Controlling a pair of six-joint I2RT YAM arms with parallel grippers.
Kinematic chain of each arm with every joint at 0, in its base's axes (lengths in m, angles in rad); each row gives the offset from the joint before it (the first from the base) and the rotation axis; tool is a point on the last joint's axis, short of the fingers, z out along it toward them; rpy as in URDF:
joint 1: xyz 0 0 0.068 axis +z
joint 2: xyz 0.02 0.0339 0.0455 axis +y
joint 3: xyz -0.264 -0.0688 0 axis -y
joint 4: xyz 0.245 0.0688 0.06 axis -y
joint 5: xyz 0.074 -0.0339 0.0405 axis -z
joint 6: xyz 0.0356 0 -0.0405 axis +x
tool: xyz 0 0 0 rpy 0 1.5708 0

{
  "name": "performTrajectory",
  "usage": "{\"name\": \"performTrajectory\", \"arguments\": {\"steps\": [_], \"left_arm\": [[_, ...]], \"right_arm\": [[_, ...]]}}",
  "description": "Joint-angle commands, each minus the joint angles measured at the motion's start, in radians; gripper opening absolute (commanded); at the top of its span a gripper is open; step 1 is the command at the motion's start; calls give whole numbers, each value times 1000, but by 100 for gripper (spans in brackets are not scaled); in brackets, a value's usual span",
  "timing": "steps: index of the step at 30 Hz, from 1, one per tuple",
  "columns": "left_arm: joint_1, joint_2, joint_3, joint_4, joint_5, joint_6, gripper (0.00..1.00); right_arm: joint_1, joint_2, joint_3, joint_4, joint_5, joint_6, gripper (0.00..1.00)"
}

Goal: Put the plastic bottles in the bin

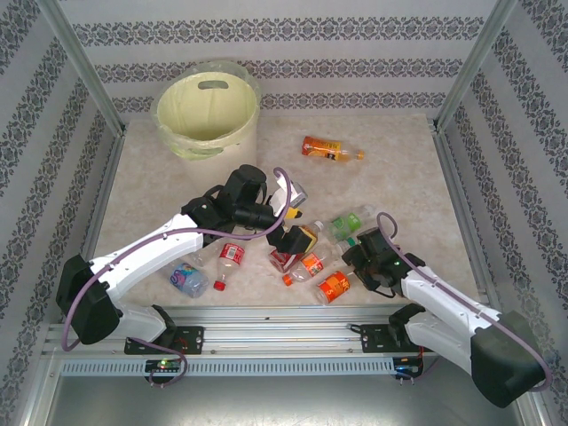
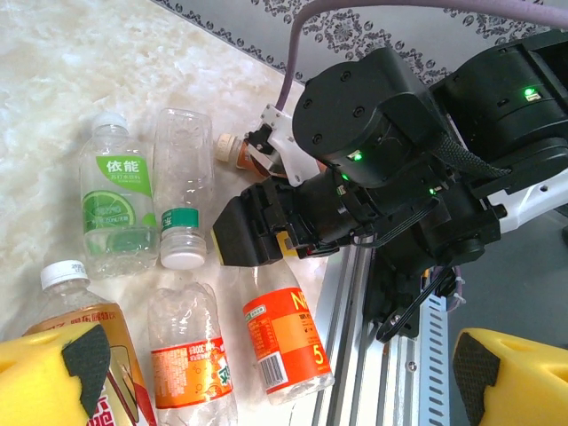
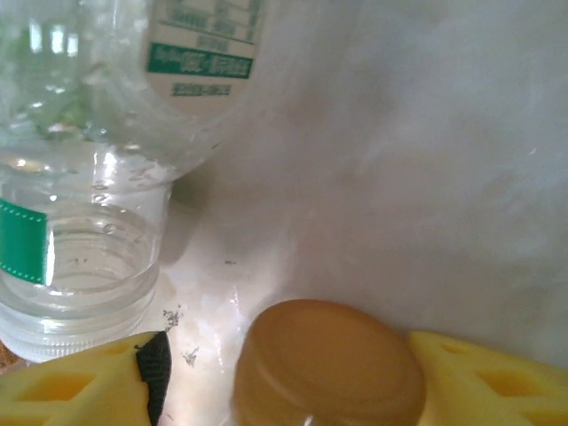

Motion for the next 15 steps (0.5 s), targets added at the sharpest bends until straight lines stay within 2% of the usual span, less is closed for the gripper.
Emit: {"name": "performTrajectory", "arguments": {"steps": [1,15], "left_arm": [[-15,6,10,-11,9,15,100],[-15,8,11,-1,23,1,100]], "right_arm": [[13,-28,-17,24,45,38,61],[3,-164,-29,-21,102,-22,37]]}}
